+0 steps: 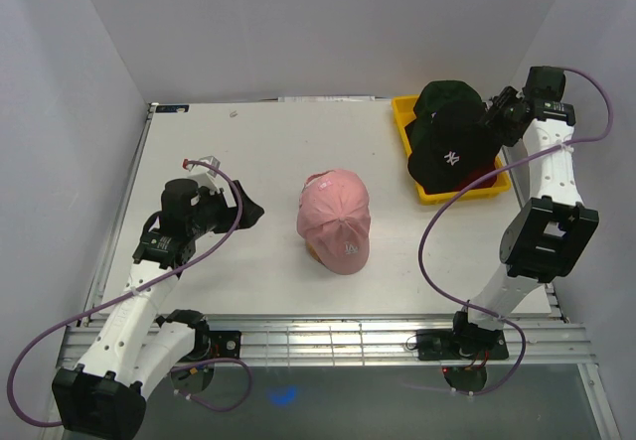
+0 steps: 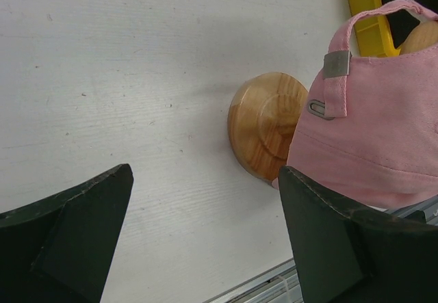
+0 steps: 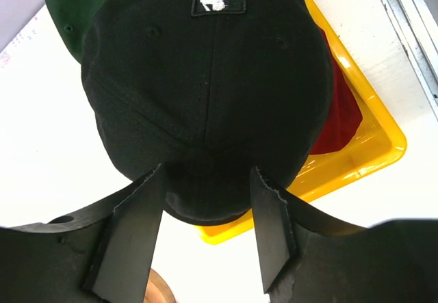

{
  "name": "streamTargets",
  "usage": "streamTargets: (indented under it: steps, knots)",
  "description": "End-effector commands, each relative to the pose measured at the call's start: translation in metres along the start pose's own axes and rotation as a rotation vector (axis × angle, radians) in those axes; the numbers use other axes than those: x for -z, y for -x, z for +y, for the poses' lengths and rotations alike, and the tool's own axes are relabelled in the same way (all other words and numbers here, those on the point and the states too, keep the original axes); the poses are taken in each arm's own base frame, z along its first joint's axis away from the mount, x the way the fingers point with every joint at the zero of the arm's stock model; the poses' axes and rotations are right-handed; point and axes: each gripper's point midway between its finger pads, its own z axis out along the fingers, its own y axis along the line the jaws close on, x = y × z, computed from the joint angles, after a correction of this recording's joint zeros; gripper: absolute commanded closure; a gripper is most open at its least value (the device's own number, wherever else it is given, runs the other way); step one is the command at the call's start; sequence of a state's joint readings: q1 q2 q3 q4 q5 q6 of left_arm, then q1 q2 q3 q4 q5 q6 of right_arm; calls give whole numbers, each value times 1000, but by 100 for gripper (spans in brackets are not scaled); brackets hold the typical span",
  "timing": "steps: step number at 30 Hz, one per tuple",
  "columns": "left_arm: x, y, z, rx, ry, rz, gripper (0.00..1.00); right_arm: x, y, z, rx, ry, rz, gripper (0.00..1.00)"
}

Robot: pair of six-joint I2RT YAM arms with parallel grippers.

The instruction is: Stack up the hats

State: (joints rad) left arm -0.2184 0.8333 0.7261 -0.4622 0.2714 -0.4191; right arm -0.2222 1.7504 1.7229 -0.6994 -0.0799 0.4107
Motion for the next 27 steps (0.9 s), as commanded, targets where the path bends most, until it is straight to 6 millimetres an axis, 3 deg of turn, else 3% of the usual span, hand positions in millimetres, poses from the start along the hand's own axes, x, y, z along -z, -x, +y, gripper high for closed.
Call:
streamTargets:
  steps: [1,4,11,15,27]
  knots:
    - [3,4,-3,-17,-11,-32,2,2,22,11,8,38,-69,46]
    - [3,5,-2,-18,-10,-36,2,0,25,12,10,37,-75,53]
    - [3,5,-2,-17,-8,-36,2,0,28,13,15,40,-85,82]
    - [3,4,-2,-18,-8,-33,2,9,38,18,25,47,-110,91]
    - [3,4,-3,-17,-10,-32,2,70,67,52,63,159,-203,92]
